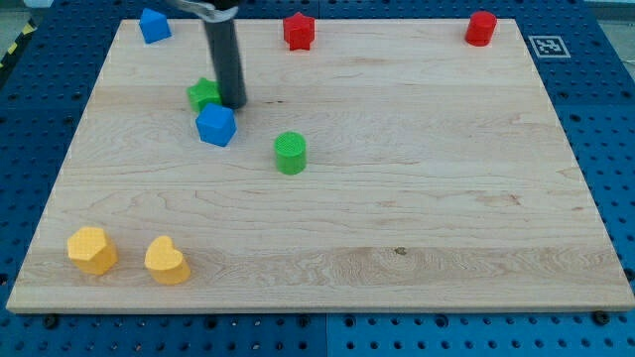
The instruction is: Nudge the green star a bit down
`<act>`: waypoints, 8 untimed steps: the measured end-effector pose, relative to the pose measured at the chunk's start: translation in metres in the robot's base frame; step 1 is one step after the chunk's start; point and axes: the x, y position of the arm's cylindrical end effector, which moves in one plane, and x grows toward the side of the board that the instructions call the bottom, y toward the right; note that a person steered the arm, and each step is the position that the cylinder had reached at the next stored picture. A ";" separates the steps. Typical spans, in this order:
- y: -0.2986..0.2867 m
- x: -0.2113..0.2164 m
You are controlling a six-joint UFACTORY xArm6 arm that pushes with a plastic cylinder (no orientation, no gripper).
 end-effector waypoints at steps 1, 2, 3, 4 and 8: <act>-0.036 0.000; -0.043 -0.006; -0.043 -0.032; -0.059 -0.060; -0.091 -0.033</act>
